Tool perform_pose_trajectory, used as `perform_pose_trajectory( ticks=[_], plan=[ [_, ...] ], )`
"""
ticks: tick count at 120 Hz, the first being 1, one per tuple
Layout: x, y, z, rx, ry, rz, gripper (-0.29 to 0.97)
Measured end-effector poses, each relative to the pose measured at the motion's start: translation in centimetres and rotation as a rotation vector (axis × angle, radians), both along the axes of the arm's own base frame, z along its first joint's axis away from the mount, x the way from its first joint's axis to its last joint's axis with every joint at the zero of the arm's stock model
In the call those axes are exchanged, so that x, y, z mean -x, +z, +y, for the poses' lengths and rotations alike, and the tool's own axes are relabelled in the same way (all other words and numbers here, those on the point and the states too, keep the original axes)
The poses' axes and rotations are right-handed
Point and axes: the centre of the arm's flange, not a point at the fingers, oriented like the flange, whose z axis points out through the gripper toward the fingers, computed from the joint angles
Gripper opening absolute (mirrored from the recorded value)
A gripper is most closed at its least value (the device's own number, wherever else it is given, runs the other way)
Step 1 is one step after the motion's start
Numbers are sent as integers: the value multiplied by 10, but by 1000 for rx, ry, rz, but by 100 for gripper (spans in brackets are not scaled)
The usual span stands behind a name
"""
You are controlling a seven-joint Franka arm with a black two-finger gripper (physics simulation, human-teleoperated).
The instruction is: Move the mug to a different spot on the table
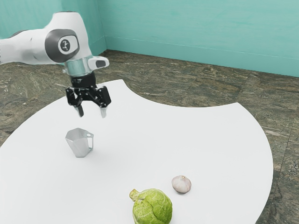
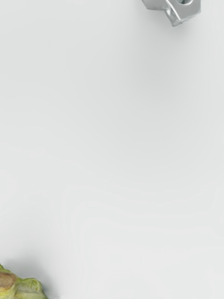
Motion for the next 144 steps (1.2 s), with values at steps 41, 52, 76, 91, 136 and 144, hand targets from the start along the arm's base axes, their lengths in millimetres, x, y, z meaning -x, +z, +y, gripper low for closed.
perform_pose_trajectory(
  ticks=[41, 52, 76, 91, 136, 144],
  plan=[
    [-9, -26, 38, -183, 239, -36, 68],
    [-10, -23, 53, -169, 114, -52, 68],
    [-15, -61, 65, -119, -250, 3, 68],
    [-13, -79, 33, -50, -596, 7, 68],
    [-17, -140, 56, 122, -1025, -75, 68],
    [-15, -149, 56, 133, -1077, -81, 68]
  ],
)
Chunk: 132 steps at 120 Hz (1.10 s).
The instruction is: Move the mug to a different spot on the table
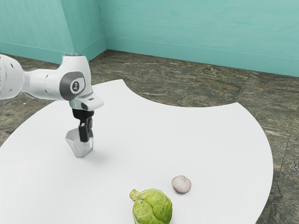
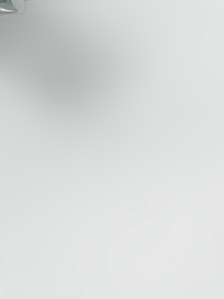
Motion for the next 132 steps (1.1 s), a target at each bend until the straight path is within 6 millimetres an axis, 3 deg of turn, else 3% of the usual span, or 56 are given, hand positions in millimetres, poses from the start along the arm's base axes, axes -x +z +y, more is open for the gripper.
perform_pose_trajectory(
  ticks=[23, 46, 75, 102, 132],
  plan=[
    [-7, -9, 3, 14, -125, -37, 68],
    [-36, 5, 28, -7, -183, -116, 68],
    [-40, -21, 37, -7, -226, -86, 68],
    [-57, -31, 41, -19, -250, -89, 68],
    [-57, -39, 49, -30, -197, -67, 68]
  ],
)
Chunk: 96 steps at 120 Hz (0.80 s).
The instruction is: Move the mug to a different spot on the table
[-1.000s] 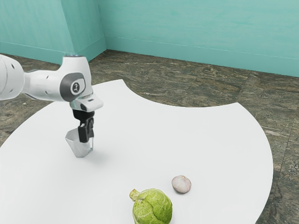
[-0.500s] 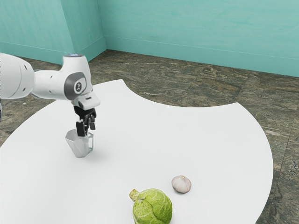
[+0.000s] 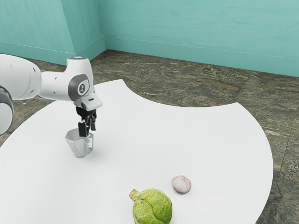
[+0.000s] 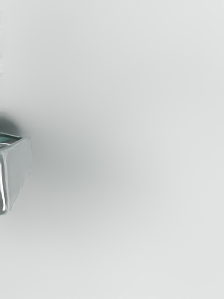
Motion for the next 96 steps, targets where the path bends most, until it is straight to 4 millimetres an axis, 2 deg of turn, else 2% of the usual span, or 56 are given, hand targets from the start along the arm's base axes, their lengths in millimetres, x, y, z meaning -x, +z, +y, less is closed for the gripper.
perform_pose_trajectory(
  ticks=[40, 64, 86, 96],
  plan=[
    [2, -4, -1, -14, 91, 18, 66],
    [1, -4, 0, -23, 128, 14, 61],
    [-5, -16, 1, -41, 149, 7, 58],
    [-6, -18, 2, -45, 160, 5, 53]
  ],
)
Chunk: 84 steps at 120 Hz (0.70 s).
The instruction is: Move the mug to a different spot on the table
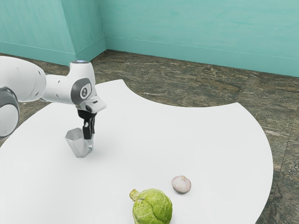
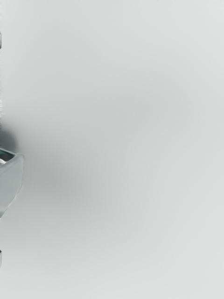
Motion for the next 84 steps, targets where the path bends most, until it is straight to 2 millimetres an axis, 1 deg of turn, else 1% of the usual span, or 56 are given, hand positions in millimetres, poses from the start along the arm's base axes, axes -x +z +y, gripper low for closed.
perform_pose_trajectory(
  ticks=[20, 30, 48, 56, 76, 84],
  plan=[
    [0, -2, 4, -9, 29, -3, 31],
    [0, -2, 4, -12, 39, -5, 22],
    [-8, 10, 3, -26, 44, -27, 15],
    [-9, 12, 2, -41, 39, -26, 14],
    [-10, 12, 0, -65, 44, -23, 7],
    [-10, 15, -2, -79, 42, -23, 4]
  ],
)
